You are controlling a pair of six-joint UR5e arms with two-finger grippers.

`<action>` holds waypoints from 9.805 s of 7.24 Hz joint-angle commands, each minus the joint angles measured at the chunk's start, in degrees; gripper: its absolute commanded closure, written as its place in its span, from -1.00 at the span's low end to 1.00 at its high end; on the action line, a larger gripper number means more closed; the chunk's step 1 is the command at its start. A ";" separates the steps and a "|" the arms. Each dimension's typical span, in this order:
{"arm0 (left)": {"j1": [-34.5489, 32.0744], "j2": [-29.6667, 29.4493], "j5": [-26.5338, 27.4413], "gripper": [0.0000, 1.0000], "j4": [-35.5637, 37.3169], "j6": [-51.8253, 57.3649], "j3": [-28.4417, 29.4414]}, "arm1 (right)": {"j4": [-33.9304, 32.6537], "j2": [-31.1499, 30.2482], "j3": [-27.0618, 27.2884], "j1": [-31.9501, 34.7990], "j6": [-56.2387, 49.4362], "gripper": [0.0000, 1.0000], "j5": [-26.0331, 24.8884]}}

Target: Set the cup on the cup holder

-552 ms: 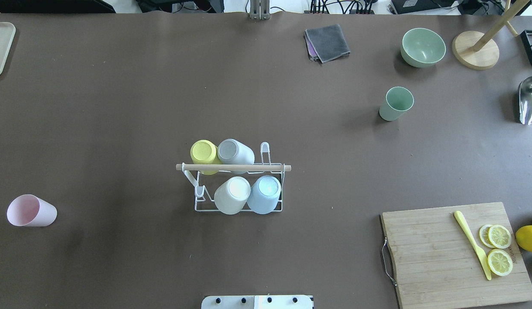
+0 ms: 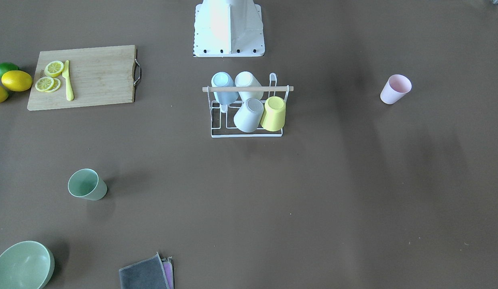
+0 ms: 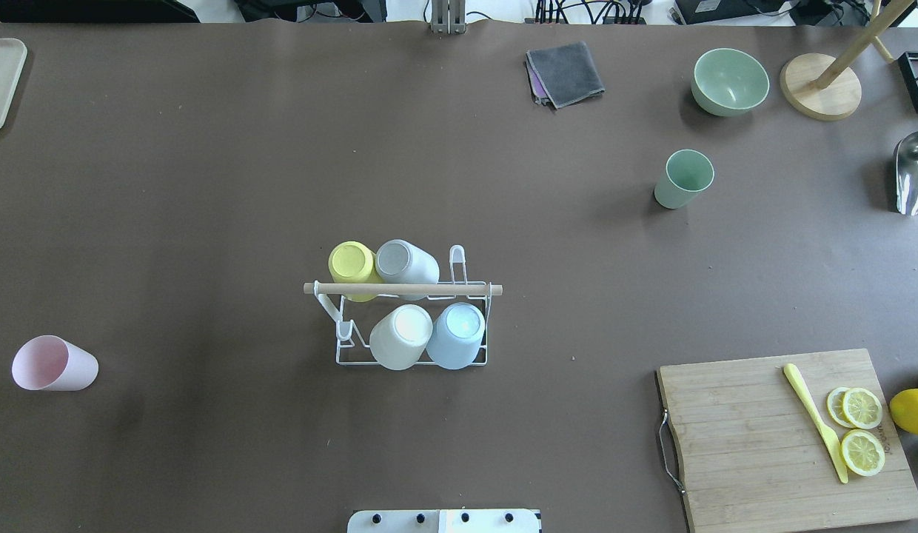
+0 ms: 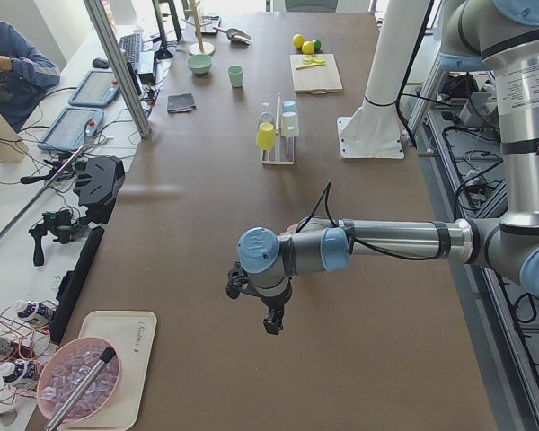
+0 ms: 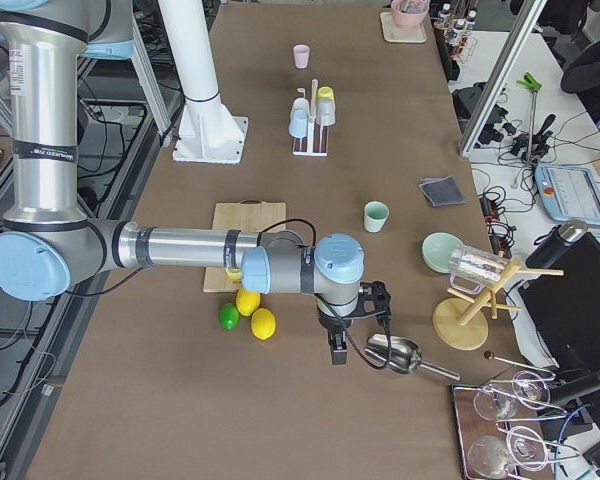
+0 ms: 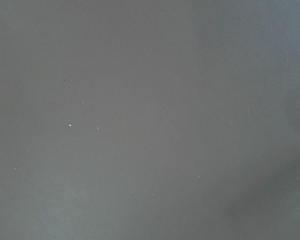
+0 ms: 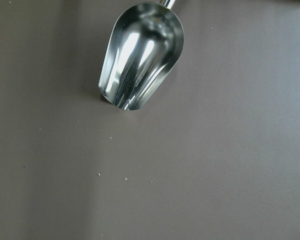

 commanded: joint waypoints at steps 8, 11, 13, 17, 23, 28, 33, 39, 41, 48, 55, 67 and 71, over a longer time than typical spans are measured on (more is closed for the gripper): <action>0.09 -0.69 0.09 -0.95 -0.24 -0.18 0.76 | 0.00 0.16 -0.18 -0.03 0.00 -1.00 -0.01; -0.09 0.97 0.00 -0.95 -0.07 0.44 -1.85 | 0.00 0.16 -0.26 -0.03 0.00 -1.00 -0.10; -0.35 2.74 0.00 -0.95 -0.16 -0.26 -4.86 | 0.00 0.16 -0.18 -0.03 0.00 -1.00 -0.01; 0.26 2.73 0.44 -0.95 0.02 -0.35 -4.52 | 0.00 0.16 -0.18 -0.03 0.00 -1.00 0.08; 13.33 -7.01 13.24 -0.95 20.09 -0.18 -6.97 | 0.00 0.42 -0.35 -0.03 0.09 -1.00 -0.01; 17.03 -16.86 13.01 -0.95 38.04 -0.18 -6.72 | -0.18 1.73 1.75 -2.04 0.36 -1.00 0.87; 24.35 -27.29 13.18 -0.95 38.24 -0.17 1.15 | -0.79 7.69 7.65 -15.64 15.52 -1.00 -1.32; 27.68 -43.40 11.45 -0.95 39.49 0.18 15.96 | -15.10 18.34 9.94 -21.11 23.21 -1.00 0.26; 30.39 -43.06 9.23 -0.95 39.75 0.44 15.35 | -15.12 21.49 5.74 -21.73 22.77 -1.00 0.52; 39.01 -39.63 5.10 -0.95 42.82 6.86 15.26 | -15.03 48.71 -26.47 -26.57 23.21 -1.00 0.78; 45.17 -38.05 10.98 -0.94 45.28 6.15 15.61 | -13.97 63.35 -55.09 -29.03 14.61 -1.00 4.01; 51.33 -37.00 20.47 -0.95 45.55 4.49 16.15 | -15.82 71.08 -77.06 -32.63 5.63 -1.00 7.02; 54.13 -36.73 20.48 -0.94 45.63 4.13 17.01 | -15.91 74.24 -83.93 -33.07 3.26 -1.00 6.32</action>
